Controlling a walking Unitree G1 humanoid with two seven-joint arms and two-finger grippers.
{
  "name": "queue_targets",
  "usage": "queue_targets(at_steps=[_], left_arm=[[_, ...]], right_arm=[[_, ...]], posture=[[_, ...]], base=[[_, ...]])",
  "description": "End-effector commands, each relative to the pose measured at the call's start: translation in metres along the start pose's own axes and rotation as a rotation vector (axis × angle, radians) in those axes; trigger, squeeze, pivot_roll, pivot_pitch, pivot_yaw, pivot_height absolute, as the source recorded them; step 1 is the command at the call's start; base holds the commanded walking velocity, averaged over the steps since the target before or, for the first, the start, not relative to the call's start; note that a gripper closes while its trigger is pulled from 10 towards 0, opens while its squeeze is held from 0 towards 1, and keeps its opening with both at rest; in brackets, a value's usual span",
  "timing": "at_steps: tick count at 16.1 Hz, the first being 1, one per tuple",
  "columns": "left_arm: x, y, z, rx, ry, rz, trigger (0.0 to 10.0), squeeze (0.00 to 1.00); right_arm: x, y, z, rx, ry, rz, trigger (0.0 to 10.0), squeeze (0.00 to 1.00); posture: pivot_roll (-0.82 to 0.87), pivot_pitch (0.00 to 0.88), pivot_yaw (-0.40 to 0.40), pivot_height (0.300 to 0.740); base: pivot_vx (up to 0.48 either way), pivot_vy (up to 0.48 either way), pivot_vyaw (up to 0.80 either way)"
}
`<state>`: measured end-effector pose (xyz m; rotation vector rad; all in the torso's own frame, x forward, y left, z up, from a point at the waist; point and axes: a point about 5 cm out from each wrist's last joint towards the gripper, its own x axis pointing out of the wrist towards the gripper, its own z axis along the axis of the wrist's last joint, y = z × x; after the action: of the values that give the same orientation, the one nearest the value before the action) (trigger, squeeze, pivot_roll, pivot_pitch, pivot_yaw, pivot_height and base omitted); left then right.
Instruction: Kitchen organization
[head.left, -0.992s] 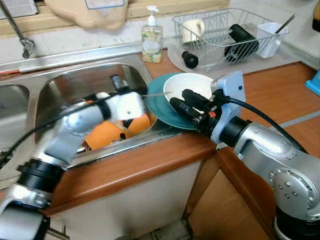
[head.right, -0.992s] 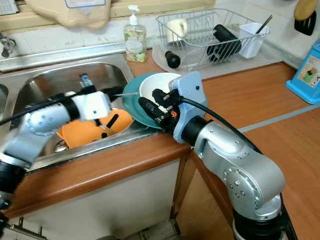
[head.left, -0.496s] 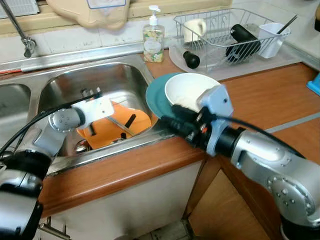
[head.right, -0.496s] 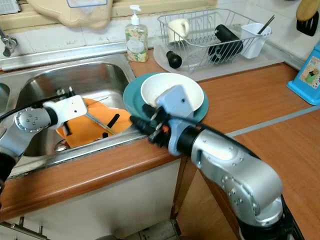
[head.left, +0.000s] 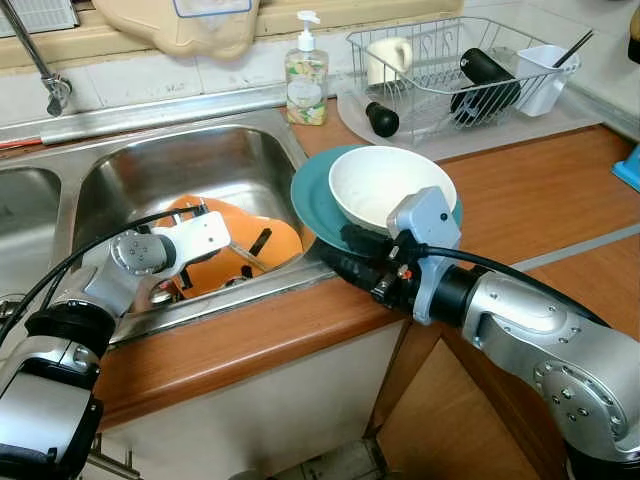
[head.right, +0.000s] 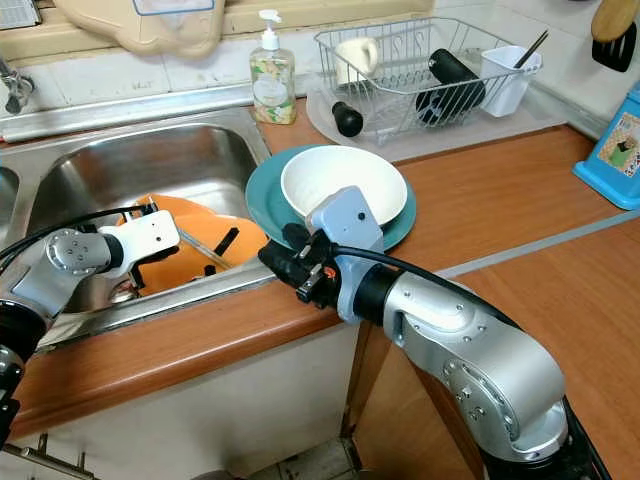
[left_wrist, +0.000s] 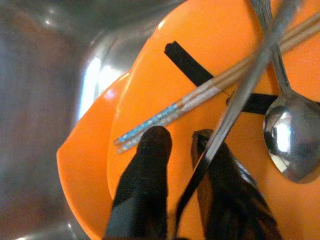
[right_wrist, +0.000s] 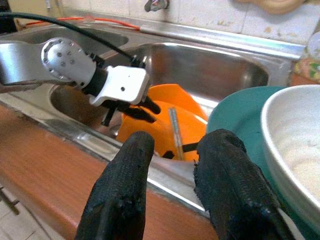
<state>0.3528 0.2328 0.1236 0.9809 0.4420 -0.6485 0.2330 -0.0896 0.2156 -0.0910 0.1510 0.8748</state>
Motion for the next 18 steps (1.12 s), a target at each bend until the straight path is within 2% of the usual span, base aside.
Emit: queue_targets(at_steps=[1, 3, 6, 7, 8, 12, 13, 14, 15, 16, 18], left_arm=[[-0.002, 0.003, 0.001, 0.012, -0.003, -0.006, 10.0, 1.00], [-0.003, 0.002, 0.001, 0.003, -0.012, -0.013, 10.0, 1.00], [-0.005, 0.000, -0.002, -0.036, -0.028, -0.013, 10.0, 1.00], [-0.005, 0.000, -0.002, -0.048, -0.030, -0.011, 10.0, 1.00], [-0.005, -0.001, -0.004, -0.049, -0.024, -0.019, 10.0, 1.00], [-0.007, -0.002, -0.004, -0.100, -0.048, -0.003, 10.0, 1.00], [-0.009, 0.001, -0.002, -0.126, -0.074, 0.022, 10.0, 1.00], [-0.009, 0.001, -0.002, -0.132, -0.082, 0.034, 10.0, 1.00], [-0.012, 0.006, -0.001, -0.149, -0.104, 0.082, 10.0, 0.93], [-0.015, 0.012, 0.005, -0.196, -0.161, 0.131, 10.0, 0.00], [-0.019, 0.016, 0.012, -0.264, -0.243, 0.166, 10.0, 0.00]], right_arm=[[0.000, -0.004, 0.002, -0.008, -0.020, -0.034, 10.0, 0.00], [0.000, -0.011, 0.006, -0.009, -0.044, -0.092, 10.0, 0.00], [-0.001, -0.039, 0.018, 0.064, -0.115, -0.282, 10.0, 0.00], [-0.003, -0.047, 0.020, 0.087, -0.131, -0.314, 10.0, 0.93], [-0.004, -0.053, 0.022, 0.105, -0.137, -0.338, 10.0, 1.00], [-0.010, -0.084, 0.024, 0.163, -0.109, -0.498, 10.0, 1.00], [-0.014, -0.097, 0.018, 0.211, -0.039, -0.569, 10.0, 1.00], [-0.016, -0.101, 0.015, 0.224, -0.003, -0.593, 10.0, 1.00], [-0.019, -0.107, 0.010, 0.256, 0.068, -0.598, 10.0, 0.71], [-0.020, -0.111, 0.009, 0.307, 0.080, -0.590, 10.0, 0.00], [-0.022, -0.114, 0.007, 0.382, 0.083, -0.582, 10.0, 0.00]], posture=[[-0.15, 0.000, 0.048, 0.740], [-0.15, 0.000, 0.049, 0.740], [-0.15, 0.000, 0.041, 0.740], [-0.15, 0.000, 0.039, 0.740], [-0.15, 0.000, 0.034, 0.740], [-0.15, 0.000, 0.022, 0.740], [-0.14, 0.000, 0.016, 0.740], [-0.14, 0.000, 0.016, 0.740], [-0.15, 0.000, 0.014, 0.740], [-0.15, 0.000, 0.015, 0.740], [-0.15, 0.000, 0.010, 0.740]], base=[[0.000, 0.000, 0.00], [0.000, 0.000, 0.00], [0.000, 0.000, 0.00], [0.000, 0.000, 0.00], [0.000, 0.000, 0.00], [0.000, 0.000, 0.00], [0.000, 0.000, 0.00], [0.000, 0.000, 0.00], [0.000, 0.000, 0.00], [0.000, 0.000, 0.00], [0.000, 0.000, 0.00]])
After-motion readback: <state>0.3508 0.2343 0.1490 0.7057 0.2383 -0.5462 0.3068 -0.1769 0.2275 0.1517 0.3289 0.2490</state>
